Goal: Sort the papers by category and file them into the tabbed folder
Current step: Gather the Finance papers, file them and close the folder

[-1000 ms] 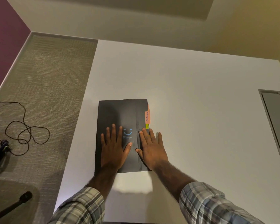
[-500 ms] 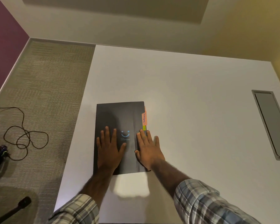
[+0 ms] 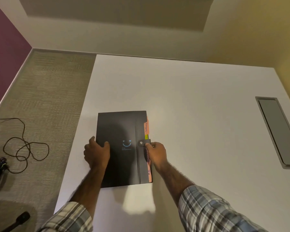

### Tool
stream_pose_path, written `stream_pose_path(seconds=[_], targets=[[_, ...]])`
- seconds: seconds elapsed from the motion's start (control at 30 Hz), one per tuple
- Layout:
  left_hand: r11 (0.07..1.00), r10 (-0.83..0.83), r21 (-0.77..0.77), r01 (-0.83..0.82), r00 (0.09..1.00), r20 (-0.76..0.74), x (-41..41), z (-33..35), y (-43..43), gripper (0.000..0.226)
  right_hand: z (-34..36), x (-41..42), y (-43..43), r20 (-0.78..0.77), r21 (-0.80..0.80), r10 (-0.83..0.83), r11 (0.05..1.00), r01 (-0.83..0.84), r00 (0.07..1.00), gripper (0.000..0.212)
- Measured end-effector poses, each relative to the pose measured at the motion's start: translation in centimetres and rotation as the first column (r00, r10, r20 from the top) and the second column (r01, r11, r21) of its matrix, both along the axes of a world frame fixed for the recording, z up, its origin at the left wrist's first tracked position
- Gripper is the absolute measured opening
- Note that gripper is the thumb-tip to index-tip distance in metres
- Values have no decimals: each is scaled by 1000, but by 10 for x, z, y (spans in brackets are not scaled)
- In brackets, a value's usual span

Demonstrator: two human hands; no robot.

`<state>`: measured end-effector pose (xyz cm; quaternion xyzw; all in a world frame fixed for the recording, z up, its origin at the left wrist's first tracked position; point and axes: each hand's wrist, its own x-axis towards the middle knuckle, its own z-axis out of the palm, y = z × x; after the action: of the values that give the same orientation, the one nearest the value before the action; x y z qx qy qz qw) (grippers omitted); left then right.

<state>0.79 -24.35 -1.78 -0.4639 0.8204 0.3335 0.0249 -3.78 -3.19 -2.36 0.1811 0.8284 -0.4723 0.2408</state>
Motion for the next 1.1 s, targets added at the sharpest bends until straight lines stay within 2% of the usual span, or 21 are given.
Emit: stream_pose_path(seconds=[0.1,0.2,0.5,0.63,0.77,0.9,1.1], targets=[[987,87,138,-81,995,-44,-7,-2,-2,51,4,-6,13,-14,35,8,999,-8,1000,13],[988,62,149,-46,993,-105,-18,8,17,38,14,-16,41,-62,73,-16,997,20,998,6],[943,-134,260,205,954,-267,-101,45,149,33,38,-77,185,-178,101,-131,983,150,975,8],[874,-166,414,256,956,-241,-138,39,207,39,40,-107,250,-187,132,-144,976,171,972,4],[857,-225,426,291,954,-198,-167,23,254,47,41,-129,299,-156,109,-153,979,171,976,9],[861,-205,437,259,964,-167,-184,13,288,56,37,-143,330,-134,97,-145,982,159,980,13],[893,-179,386,230,970,-165,-185,7,320,37,25,-147,350,-145,32,-143,988,149,979,22]])
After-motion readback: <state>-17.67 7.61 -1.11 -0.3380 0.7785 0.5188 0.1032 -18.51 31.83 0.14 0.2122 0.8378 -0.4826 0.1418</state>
